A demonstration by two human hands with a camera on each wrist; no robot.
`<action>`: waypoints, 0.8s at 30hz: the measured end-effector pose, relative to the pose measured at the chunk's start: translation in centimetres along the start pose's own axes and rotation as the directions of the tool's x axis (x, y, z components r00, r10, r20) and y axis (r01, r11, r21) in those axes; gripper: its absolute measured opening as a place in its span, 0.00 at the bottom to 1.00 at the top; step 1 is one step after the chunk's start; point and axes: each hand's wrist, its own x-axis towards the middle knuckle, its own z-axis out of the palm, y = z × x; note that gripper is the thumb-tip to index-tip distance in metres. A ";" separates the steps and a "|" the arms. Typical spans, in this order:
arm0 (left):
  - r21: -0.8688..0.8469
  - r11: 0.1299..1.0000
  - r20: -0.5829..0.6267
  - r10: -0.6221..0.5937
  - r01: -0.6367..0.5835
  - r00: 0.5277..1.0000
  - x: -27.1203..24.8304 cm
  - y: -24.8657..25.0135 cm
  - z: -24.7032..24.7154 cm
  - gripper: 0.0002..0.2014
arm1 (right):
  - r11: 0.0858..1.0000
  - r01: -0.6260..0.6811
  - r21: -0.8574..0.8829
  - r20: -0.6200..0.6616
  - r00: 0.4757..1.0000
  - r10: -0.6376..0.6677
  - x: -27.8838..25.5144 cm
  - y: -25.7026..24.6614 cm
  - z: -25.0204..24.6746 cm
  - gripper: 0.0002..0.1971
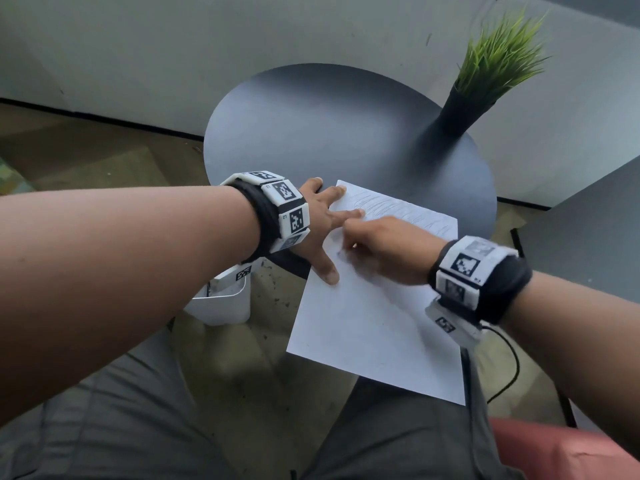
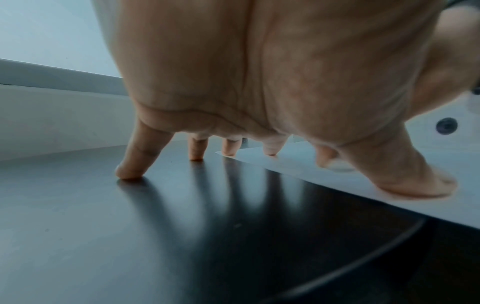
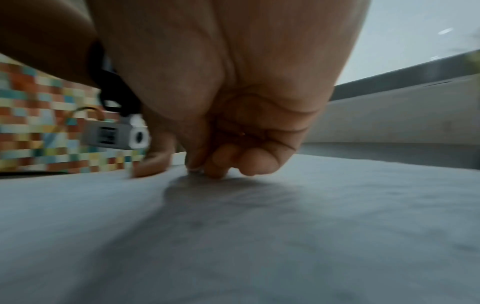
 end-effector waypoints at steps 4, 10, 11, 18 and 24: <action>0.009 1.000 -0.007 0.001 -0.001 1.000 0.2 -0.1 0.1 0.59 | 0.947 -0.320 0.032 -0.129 0.938 0.322 0.3 2.8 -0.8 0.10; 0.029 0.999 -0.017 0.025 -0.025 1.000 0.6 0.0 -0.1 0.57 | 0.993 -0.112 0.027 -0.007 0.994 0.112 0.0 1.3 -0.5 0.08; 0.035 0.999 -0.012 0.021 -0.021 1.000 0.6 0.0 -0.1 0.58 | 0.980 -0.187 0.060 -0.035 0.981 0.189 0.2 2.2 -1.0 0.07; 0.065 0.998 -0.021 0.022 -0.020 1.000 0.8 0.0 0.1 0.60 | 0.995 -0.030 0.090 0.042 0.999 0.026 -1.2 0.4 0.4 0.05; 0.068 0.998 0.003 0.015 -0.015 1.000 1.1 0.1 0.0 0.61 | 0.982 -0.186 0.036 -0.124 0.974 0.189 -0.9 2.9 -1.0 0.07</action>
